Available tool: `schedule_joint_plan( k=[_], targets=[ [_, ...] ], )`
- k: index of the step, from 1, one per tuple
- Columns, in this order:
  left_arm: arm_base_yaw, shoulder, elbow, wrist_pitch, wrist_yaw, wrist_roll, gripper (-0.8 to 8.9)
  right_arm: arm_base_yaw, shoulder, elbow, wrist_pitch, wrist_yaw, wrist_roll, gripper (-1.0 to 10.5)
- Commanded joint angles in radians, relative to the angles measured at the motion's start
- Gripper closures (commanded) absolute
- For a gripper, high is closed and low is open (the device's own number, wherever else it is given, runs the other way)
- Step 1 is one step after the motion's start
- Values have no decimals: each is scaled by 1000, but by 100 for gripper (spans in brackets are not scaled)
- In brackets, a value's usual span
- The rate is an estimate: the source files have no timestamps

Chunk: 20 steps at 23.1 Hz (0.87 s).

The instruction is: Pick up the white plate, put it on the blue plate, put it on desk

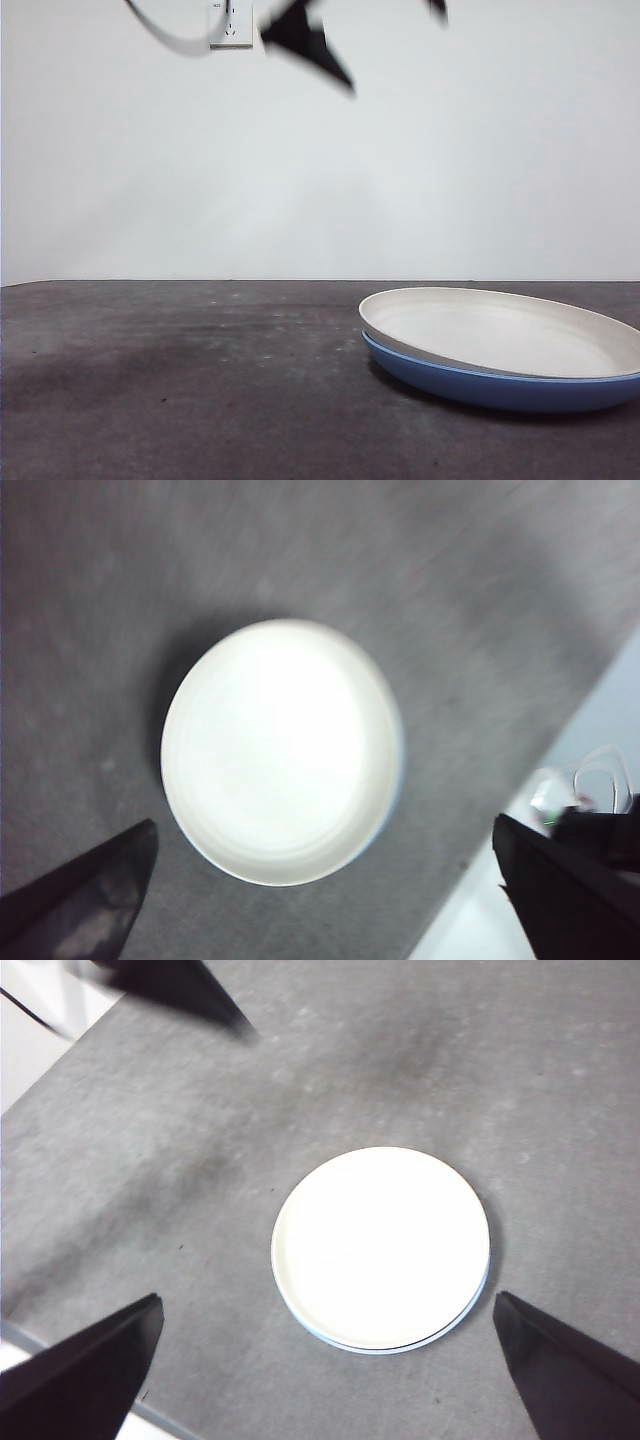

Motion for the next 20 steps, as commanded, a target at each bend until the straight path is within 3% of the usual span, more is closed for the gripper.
schedule_joint_plan(
  k=[1, 9, 20],
  targets=[
    [-11, -141, -21, -50, -38, 38, 250, 4, 3, 19, 6, -16, -2, 312],
    [-2, -684, -437, -49, -157, 78, 250, 4, 3, 19, -3, -163, 111, 312],
    [3, -1149, -793, -48, -169, 97, 250, 4, 4, 19, -24, -164, 160, 312]
  ],
)
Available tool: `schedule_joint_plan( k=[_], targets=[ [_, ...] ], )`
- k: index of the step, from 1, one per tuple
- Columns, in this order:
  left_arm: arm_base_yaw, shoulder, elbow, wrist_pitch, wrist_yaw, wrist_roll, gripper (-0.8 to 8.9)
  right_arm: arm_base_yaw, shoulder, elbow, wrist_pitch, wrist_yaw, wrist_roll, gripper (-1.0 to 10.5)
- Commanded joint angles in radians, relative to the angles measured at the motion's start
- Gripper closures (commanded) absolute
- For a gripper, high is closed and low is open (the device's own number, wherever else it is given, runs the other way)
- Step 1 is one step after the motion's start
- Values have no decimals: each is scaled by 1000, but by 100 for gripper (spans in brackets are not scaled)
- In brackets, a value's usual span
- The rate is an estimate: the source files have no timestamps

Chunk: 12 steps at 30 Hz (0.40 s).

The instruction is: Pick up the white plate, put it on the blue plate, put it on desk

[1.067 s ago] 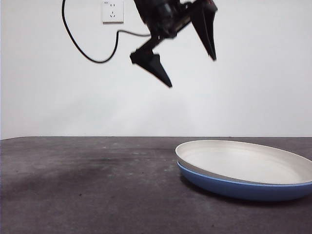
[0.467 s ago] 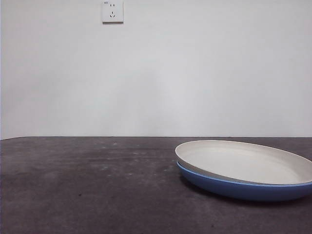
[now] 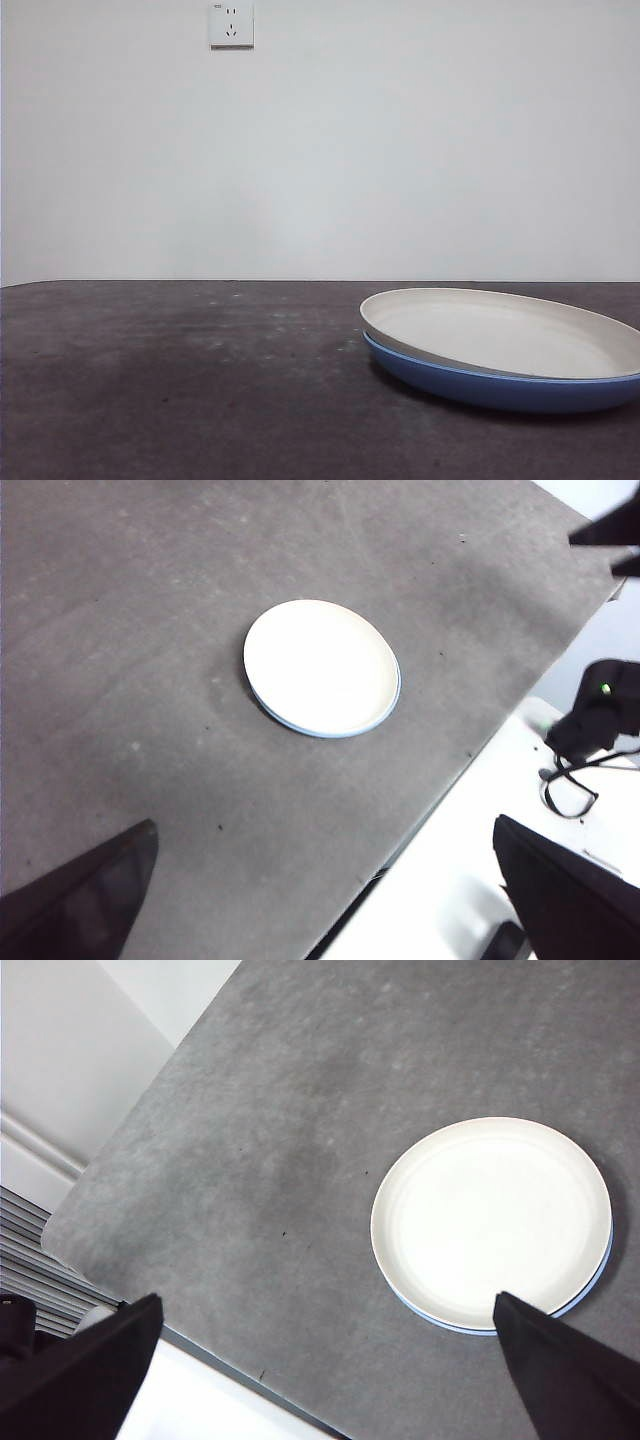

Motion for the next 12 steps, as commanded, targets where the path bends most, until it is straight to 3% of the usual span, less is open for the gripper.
schedule_joint_plan(
  k=[1, 8, 12],
  targets=[
    [-5, -70, -43, -48, -7, 17, 250, 3, 5, 19, -21, 2, 20, 312],
    [-5, -249, -172, -36, -12, 9, 251, 3, 34, -15, -72, 13, 8, 312],
    [-5, -320, -261, 47, -14, -21, 251, 3, 56, -85, -60, 25, 6, 312]
  ],
)
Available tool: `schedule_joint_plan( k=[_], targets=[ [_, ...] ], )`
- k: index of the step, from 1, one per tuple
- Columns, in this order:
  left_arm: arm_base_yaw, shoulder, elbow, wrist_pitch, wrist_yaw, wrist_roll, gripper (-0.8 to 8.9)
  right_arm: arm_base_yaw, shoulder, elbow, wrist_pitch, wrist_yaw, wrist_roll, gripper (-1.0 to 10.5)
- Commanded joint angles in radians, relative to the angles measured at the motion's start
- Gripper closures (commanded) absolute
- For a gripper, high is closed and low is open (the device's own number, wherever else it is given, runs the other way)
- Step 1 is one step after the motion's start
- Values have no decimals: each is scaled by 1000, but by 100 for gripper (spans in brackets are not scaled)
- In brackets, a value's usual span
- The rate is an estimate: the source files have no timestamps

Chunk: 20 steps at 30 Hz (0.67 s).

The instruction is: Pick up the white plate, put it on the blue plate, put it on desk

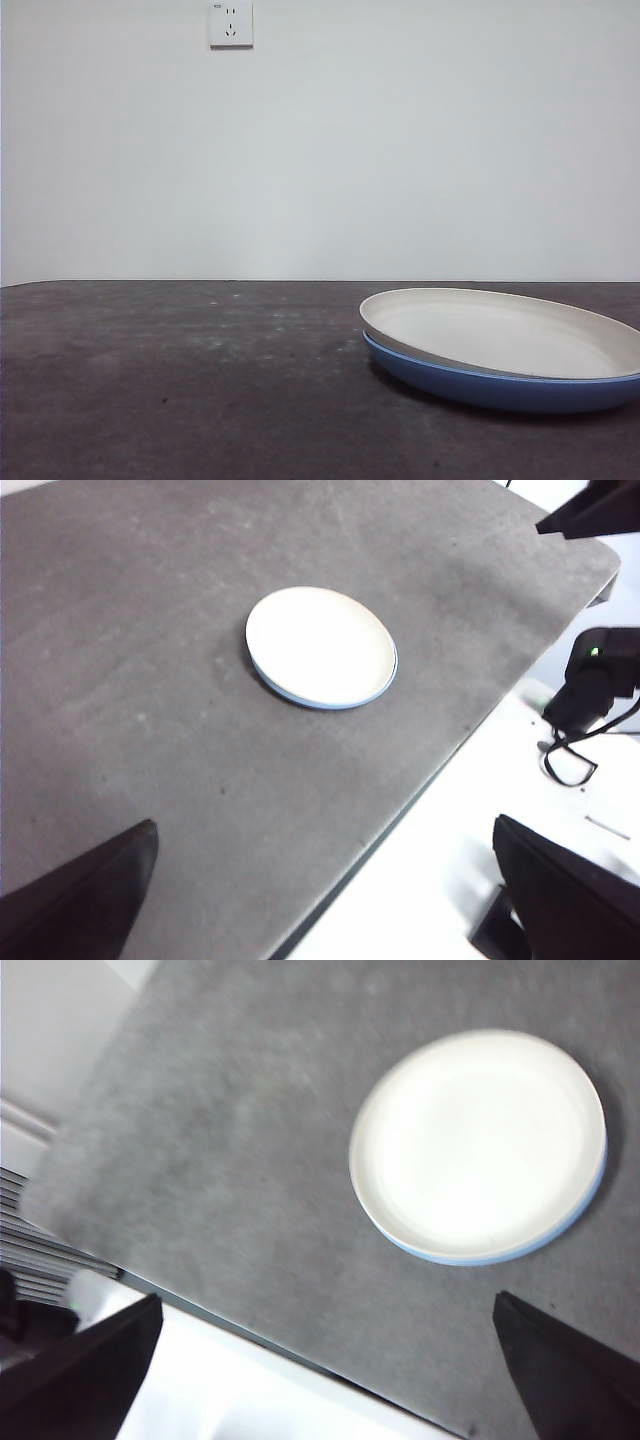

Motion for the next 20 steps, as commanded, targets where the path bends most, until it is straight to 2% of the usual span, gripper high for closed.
schedule_joint_plan(
  k=[1, 5, 10, 20],
  targets=[
    [-5, -31, -50, 58, -9, -17, 251, 3, 29, -58, 19, 7, -3, 312],
    [-5, -75, -133, 80, -51, -37, 251, 3, 59, -181, 140, 6, 19, 312],
    [-5, -123, -248, 135, -53, -58, 251, 3, 172, -289, 317, 6, 33, 313],
    [-5, -187, -396, 180, -53, -82, 250, -30, 553, -309, 588, 21, 9, 312]
  ],
)
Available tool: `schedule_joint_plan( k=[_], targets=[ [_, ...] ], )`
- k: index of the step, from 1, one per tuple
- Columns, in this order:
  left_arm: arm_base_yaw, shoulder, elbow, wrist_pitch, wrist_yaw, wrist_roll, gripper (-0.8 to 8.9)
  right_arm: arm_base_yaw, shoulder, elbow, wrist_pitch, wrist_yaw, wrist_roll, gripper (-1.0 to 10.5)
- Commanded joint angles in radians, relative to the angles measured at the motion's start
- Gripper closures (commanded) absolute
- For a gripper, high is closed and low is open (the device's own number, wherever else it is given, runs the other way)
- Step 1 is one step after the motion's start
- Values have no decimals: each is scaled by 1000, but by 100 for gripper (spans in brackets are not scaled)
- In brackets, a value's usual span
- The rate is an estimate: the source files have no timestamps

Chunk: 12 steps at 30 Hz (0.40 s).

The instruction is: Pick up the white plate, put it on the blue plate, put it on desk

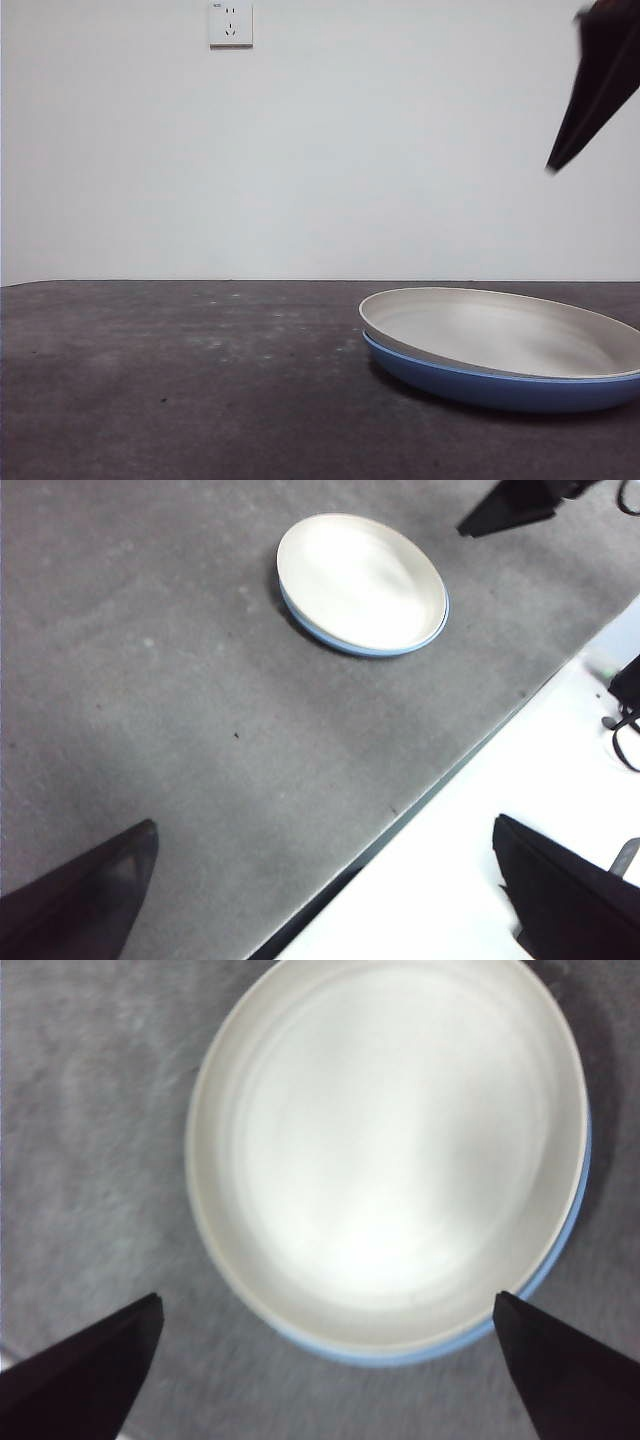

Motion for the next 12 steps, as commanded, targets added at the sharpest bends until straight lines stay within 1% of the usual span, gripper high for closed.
schedule_joint_plan(
  k=[1, 6, 12],
  targets=[
    [-6, -9, -1, 12, -5, -17, 251, -16, 106, 6, 62, 2, -12, 312],
    [-6, -23, -1, 13, -5, -24, 250, -57, 247, 6, 162, 2, -29, 312],
    [-6, -24, -1, 13, -5, -39, 250, -98, 318, 6, 244, 2, -28, 312]
  ],
)
